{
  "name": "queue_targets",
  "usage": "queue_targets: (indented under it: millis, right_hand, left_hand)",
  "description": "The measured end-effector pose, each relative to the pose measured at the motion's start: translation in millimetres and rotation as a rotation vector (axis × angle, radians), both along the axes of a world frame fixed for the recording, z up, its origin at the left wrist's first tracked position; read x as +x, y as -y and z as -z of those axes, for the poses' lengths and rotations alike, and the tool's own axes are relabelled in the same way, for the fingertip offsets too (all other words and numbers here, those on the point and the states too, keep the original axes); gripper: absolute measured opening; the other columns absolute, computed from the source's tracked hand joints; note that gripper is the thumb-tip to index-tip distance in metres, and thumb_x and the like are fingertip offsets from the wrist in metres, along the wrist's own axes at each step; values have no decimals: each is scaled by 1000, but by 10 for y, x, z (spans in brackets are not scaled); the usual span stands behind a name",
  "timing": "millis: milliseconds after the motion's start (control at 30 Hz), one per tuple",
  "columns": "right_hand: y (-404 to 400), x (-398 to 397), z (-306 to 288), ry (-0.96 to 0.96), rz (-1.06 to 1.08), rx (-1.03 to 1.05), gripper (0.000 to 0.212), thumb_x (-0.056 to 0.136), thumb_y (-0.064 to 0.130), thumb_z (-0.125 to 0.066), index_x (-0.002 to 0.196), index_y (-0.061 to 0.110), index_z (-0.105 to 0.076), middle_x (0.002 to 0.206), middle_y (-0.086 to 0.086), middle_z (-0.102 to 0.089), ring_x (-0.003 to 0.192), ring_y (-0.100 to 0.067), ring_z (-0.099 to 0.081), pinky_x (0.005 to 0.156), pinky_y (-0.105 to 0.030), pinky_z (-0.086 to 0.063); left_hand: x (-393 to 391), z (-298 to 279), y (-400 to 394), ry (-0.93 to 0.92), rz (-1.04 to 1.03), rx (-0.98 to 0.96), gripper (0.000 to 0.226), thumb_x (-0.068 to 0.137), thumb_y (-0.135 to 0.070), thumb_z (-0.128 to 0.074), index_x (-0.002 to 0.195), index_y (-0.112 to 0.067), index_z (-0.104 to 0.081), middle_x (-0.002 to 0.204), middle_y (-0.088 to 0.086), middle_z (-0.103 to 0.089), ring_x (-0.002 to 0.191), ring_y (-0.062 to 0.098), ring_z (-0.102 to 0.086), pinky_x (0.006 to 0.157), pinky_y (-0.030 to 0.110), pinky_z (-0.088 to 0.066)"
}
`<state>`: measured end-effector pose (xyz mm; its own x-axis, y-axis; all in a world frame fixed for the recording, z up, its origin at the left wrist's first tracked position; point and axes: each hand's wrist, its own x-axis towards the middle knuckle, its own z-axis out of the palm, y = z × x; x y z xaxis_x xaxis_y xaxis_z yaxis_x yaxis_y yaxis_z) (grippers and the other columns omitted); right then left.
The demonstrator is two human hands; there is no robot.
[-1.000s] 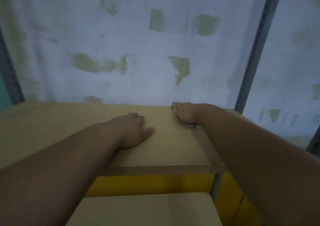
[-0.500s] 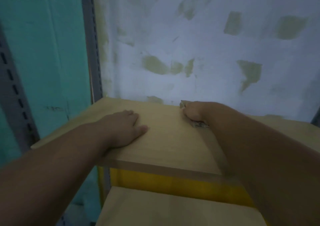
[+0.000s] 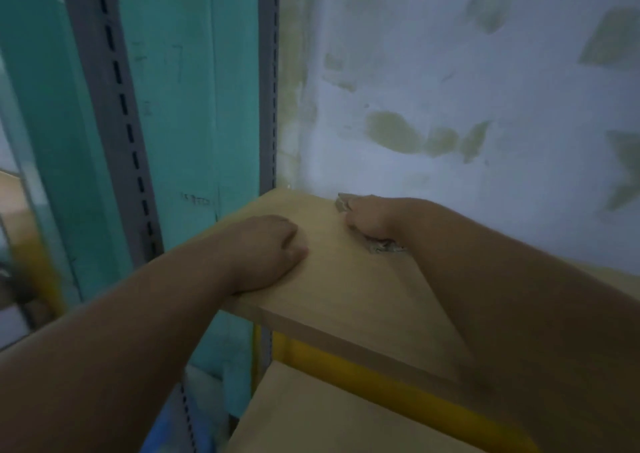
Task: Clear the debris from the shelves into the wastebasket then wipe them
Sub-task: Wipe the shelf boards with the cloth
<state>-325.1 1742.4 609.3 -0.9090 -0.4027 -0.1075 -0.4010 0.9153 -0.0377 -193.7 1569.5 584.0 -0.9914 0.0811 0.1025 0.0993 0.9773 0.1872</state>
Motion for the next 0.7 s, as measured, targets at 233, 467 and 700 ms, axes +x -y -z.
queue_targets:
  millis: [233, 467, 700]
  right_hand:
    - [655, -117, -7, 27, -162, 15, 58, 105, 42, -23, 155, 13, -20, 161, -11, -18, 146, -27, -23, 119, -43, -17]
    - [925, -157, -53, 79, -371, -6, 54, 104, 33, -41, 153, 24, -23, 160, -1, -23, 144, -21, -26, 118, -36, -18]
    - [869, -310, -139, 25, -284, 130, 62, 101, 19, -44, 155, 28, -16, 162, -3, -17, 146, -23, -22, 118, -37, -16]
  left_hand:
    - [106, 34, 169, -29, -49, 24, 47, 102, -45, -38, 136, -16, -52, 142, 4, -52, 126, 22, -49, 106, 37, -39]
    - [135, 69, 220, -102, -91, 121, 38, 100, -39, -46, 128, -17, -58, 130, 4, -58, 115, 21, -53, 91, 28, -40]
    - [114, 87, 217, -122, -88, 200, 40, 100, -36, -47, 138, -26, -51, 136, -3, -53, 122, 18, -49, 92, 26, -34]
